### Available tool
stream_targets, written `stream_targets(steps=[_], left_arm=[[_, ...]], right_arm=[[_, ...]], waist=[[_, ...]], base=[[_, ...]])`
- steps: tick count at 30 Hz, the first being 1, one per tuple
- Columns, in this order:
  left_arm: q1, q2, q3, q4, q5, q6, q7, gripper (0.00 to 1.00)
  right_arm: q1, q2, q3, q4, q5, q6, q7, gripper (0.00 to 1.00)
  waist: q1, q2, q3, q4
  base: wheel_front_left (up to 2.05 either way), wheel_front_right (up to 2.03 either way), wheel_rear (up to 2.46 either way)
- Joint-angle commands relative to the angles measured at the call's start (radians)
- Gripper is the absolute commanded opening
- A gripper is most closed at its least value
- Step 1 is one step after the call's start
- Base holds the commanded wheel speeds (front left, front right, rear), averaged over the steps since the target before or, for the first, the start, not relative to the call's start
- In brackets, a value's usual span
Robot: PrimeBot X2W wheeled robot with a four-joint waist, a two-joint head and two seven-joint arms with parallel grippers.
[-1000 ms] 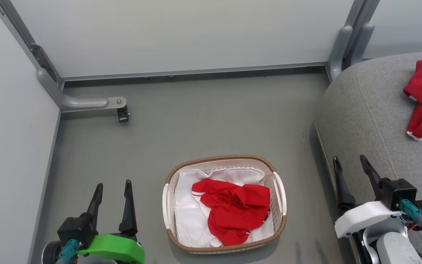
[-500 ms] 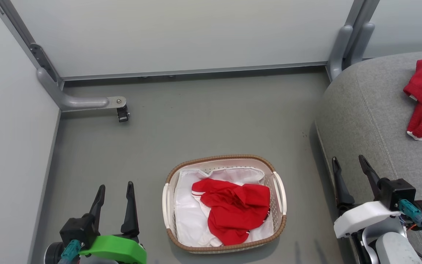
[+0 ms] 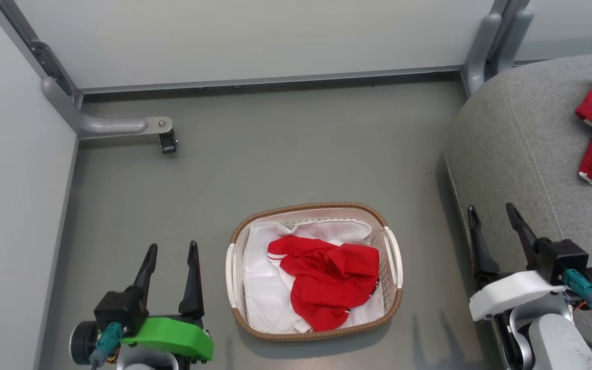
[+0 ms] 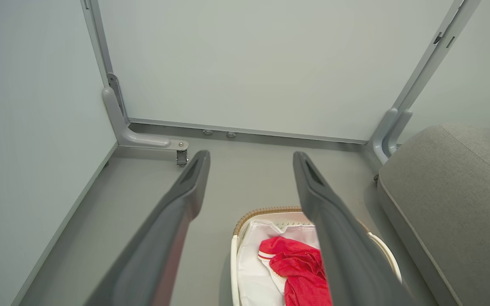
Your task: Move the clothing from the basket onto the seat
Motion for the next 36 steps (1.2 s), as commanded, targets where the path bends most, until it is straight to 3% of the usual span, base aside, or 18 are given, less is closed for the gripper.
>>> stream_targets(steps=[1,10,24,30,36], left_arm=[[-0.028,0.001,-0.008,0.001,0.014,-0.009,-0.001,1.00],[-0.263,0.024,-0.114,0.154,0.093,-0.060,0.005,1.00],[-0.608,0.054,-0.363,0.427,0.207,-0.084,0.072,1.00],[-0.714,0.055,-0.489,0.546,0.183,-0.085,0.114,1.00],[-0.787,0.065,-0.547,0.632,0.148,-0.085,0.110,1.00]], right_arm=[[-0.017,-0.005,-0.005,-0.009,-0.005,-0.001,-0.005,1.00],[-0.129,-0.004,-0.033,-0.063,-0.047,-0.001,-0.005,1.00],[-0.279,-0.003,-0.022,-0.196,-0.024,-0.001,-0.005,1.00],[-0.307,-0.003,0.007,-0.257,0.004,-0.001,-0.005,1.00],[-0.324,-0.003,0.048,-0.297,0.041,-0.001,-0.005,1.00]], waist=[[0.0000,0.0000,0.032,-0.005],[0.0000,0.0000,0.227,-0.057],[0.0000,0.0000,0.519,-0.221],[0.0000,0.0000,0.599,-0.277],[0.0000,0.0000,0.657,-0.333]], base=[[0.00,0.00,0.00],[0.00,0.00,0.00],[0.00,0.00,0.00],[0.00,0.00,0.00],[0.00,0.00,0.00]])
